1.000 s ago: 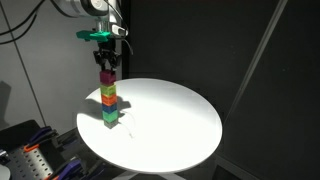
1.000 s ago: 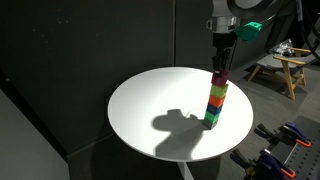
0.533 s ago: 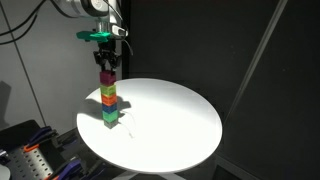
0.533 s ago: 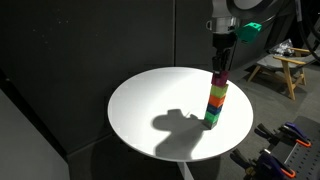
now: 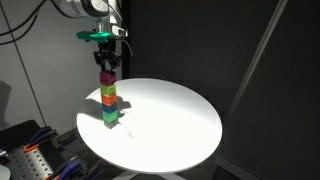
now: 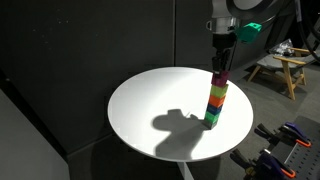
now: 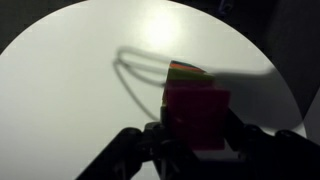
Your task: Put the maroon toy block on top of the stacked toy blocks
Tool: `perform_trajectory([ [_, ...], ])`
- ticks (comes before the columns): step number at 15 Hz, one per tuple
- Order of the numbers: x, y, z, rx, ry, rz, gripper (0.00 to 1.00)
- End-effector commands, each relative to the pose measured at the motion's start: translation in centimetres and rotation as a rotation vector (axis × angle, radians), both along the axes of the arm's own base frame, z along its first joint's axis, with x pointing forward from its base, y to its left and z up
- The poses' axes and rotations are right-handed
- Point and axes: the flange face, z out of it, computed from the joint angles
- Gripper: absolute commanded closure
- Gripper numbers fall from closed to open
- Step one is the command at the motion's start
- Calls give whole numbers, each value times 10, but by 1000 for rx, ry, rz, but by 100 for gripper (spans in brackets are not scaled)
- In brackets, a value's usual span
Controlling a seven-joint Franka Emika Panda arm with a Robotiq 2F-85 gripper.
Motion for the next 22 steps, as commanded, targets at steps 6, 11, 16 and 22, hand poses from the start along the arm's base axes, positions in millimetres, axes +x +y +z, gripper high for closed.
perform_trajectory([
  [6, 5, -2, 6, -8, -14, -15, 26],
  [11, 5, -2, 7, -8, -16, -16, 0],
  [16, 4, -5, 13, -6, -12, -34, 0],
  [22, 0, -13, 23, -20, 9, -107, 0],
])
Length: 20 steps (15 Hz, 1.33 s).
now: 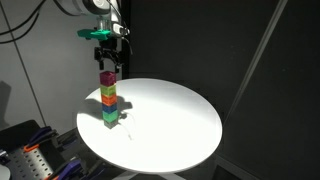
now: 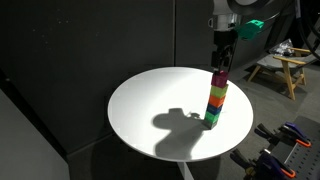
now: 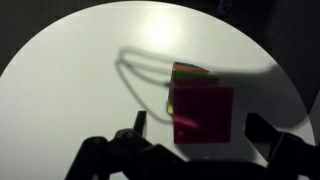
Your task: Put the maroon toy block on top of the stacked toy blocks
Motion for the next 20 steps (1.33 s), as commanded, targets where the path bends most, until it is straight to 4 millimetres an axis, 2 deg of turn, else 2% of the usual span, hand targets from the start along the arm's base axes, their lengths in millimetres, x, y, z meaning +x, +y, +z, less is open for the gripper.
perform_trajectory([
  [1, -3, -7, 17, -16, 10, -70, 0],
  [8, -18, -15, 38, 1, 14, -181, 0],
  [20, -50, -38, 93, 64, -103, -241, 0],
])
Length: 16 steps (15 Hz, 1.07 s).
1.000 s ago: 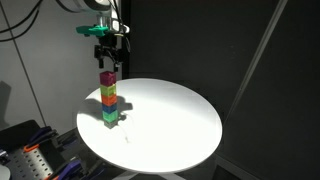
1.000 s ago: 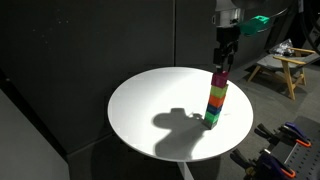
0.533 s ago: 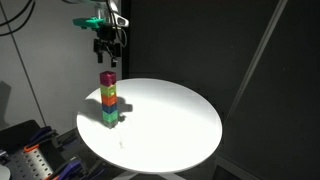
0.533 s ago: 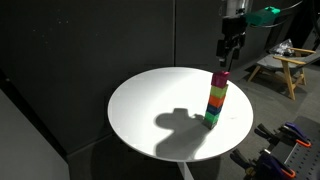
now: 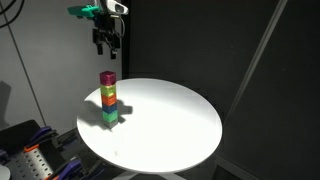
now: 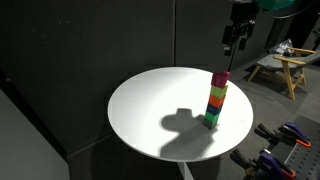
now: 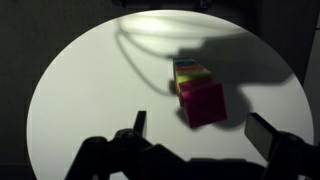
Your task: Put the maroon toy block on top of the stacked toy blocks
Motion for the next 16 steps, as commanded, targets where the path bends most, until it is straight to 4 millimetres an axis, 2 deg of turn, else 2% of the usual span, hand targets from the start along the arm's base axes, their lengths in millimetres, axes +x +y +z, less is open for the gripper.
perform_trajectory([
  [1, -20, -9, 17, 12, -31, -24, 0],
  [6, -40, -17, 29, 21, -36, -23, 0],
  [14, -75, -22, 33, 20, 29, 15, 0],
  [15, -62, -17, 29, 5, 26, -1, 0],
  [16, -65, -18, 29, 5, 28, 0, 0],
])
